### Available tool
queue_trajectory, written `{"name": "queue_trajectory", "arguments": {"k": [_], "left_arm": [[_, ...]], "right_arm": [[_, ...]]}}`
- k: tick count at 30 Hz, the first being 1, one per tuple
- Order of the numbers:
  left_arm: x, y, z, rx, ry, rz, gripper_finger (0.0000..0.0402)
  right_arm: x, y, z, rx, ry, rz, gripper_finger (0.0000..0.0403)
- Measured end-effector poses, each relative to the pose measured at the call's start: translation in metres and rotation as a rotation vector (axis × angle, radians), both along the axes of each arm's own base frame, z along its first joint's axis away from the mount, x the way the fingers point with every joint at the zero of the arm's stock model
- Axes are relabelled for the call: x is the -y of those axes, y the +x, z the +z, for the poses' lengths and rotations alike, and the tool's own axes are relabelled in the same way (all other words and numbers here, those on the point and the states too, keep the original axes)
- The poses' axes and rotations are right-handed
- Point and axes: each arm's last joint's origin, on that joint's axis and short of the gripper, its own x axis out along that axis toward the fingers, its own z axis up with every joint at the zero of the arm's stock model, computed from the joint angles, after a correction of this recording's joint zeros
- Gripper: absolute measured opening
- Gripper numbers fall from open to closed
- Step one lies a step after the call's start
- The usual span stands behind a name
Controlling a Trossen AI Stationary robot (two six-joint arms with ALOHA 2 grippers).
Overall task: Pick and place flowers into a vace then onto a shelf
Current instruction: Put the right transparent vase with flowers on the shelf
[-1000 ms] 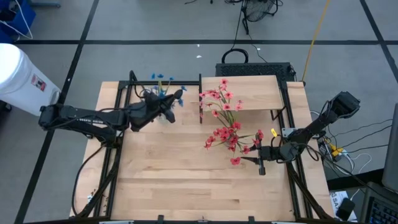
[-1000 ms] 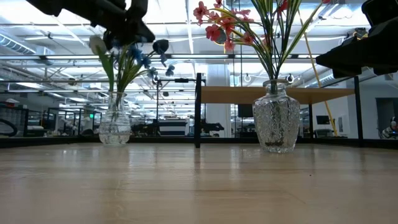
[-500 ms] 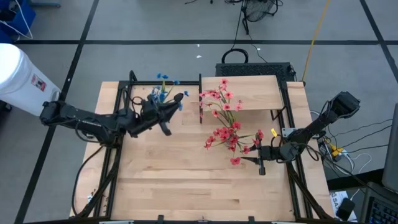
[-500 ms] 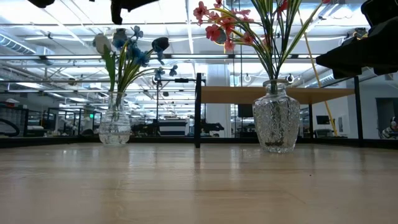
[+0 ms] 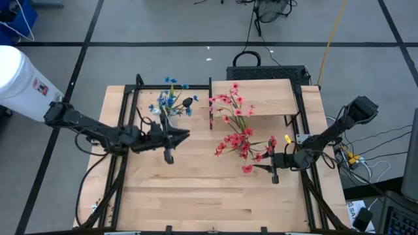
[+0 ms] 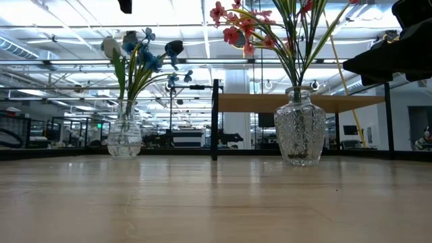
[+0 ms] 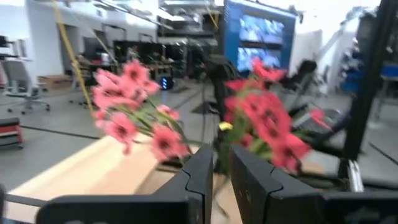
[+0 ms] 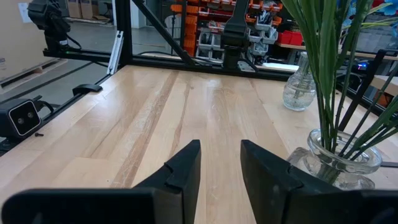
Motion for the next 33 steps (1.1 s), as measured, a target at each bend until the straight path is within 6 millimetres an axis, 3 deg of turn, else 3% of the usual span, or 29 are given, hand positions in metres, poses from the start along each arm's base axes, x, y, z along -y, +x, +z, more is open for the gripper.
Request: {"name": "queue_trajectory", "arguments": {"k": [5, 14, 33], "left_arm": [[0.015, 0.007, -0.013, -0.06, 0.021, -0.048, 0.0058], [0.023, 0.028, -0.038, -0.128, 0.033, -0.053, 0.0058], [0.017, 0.034, -0.038, -0.077, -0.024, -0.019, 0.0058]], "right_arm": [[0.0, 0.0, 0.0, 0.0, 0.001, 0.0, 0.0105], [0.0, 0.0, 0.0, 0.0, 0.004, 0.0, 0.0105], [0.0, 0.0, -0.001, -0.014, 0.029, -0.002, 0.0105]]}}
